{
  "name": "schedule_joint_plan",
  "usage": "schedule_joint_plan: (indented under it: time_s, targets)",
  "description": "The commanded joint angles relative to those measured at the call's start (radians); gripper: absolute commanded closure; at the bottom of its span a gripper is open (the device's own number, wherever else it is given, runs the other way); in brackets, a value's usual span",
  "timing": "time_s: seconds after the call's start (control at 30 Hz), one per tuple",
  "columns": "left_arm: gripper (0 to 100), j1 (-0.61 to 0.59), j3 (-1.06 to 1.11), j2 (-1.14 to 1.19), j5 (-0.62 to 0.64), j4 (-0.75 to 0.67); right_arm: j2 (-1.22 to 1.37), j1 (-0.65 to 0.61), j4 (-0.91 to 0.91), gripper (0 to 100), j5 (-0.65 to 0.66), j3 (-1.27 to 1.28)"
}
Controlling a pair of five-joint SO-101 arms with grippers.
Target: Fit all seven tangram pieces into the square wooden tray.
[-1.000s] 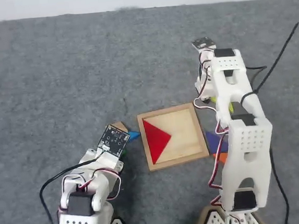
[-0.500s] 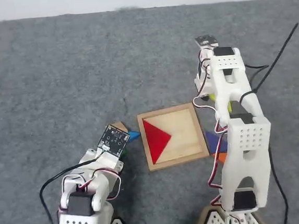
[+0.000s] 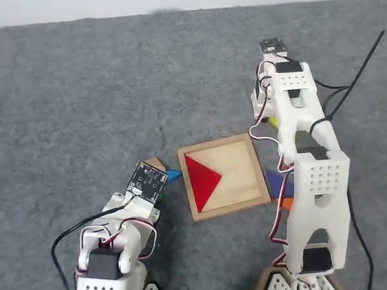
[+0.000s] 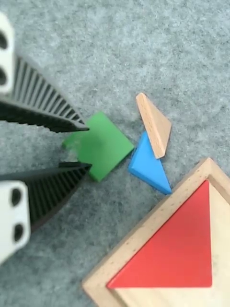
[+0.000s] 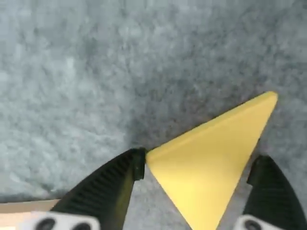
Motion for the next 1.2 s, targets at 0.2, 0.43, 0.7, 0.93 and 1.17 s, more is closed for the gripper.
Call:
schedule_joint_plan:
  time_s: [0.2, 0.43, 0.7, 0.93, 1.17]
  targets:
    - [90, -0.006, -0.012, -0.012, -0.008, -0.002, 0.005, 0.005, -0.119, 64.1, -0.144, -0.043]
    - [90, -0.006, -0.012, -0.012, -0.008, -0.002, 0.007, 0.025, -0.054, 77.0, -0.144, -0.041]
    - [90, -0.006, -0.012, -0.012, -0.008, -0.002, -0.005, 0.033, -0.004, 85.0, -0.141, -0.041]
    - [90, -0.006, -0.012, -0.012, -0.008, -0.002, -0.081, 0.025, 0.096, 81.6, 0.063, -0.043]
    - [90, -0.006, -0.012, -0.012, -0.008, -0.002, -0.128, -0.058, 0.24, 69.5, 0.282, -0.043]
